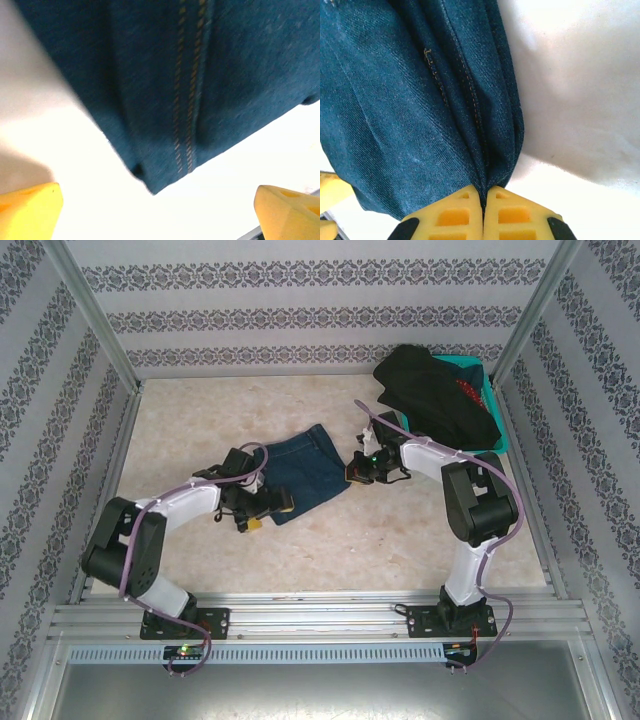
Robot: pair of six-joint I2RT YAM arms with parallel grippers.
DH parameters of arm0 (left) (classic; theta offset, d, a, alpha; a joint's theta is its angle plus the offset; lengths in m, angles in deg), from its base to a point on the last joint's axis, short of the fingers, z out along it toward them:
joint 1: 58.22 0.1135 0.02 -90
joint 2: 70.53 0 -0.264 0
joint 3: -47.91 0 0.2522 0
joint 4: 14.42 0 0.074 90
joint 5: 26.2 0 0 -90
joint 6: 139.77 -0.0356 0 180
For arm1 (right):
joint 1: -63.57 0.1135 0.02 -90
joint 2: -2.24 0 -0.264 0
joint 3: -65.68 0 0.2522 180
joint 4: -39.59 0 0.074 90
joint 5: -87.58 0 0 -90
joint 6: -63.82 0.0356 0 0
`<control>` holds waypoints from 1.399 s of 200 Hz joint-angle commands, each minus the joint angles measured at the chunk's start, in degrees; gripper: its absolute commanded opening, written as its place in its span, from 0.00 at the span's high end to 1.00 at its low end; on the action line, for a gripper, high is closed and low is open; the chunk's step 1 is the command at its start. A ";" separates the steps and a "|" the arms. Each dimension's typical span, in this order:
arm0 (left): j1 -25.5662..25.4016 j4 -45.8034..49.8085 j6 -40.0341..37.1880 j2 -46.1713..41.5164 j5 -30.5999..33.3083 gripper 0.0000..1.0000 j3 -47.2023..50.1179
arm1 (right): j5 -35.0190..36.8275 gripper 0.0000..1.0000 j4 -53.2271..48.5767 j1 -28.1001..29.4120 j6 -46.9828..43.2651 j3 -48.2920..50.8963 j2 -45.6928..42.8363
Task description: Fold and stack the skirts
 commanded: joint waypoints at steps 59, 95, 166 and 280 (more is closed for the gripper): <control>-9.19 3.32 2.09 2.39 11.63 0.31 -2.40 | 0.77 1.00 2.14 2.20 4.87 -0.22 1.18; -9.34 3.66 0.62 7.62 16.21 0.44 -6.55 | 0.68 1.00 2.07 2.24 4.68 0.12 1.31; -9.34 2.10 -0.49 9.51 19.67 0.80 -8.62 | -1.42 1.00 2.93 2.16 4.61 0.65 1.41; -4.20 6.73 -4.62 3.76 23.08 1.00 1.00 | 2.75 0.98 0.82 -3.91 1.66 3.84 -2.42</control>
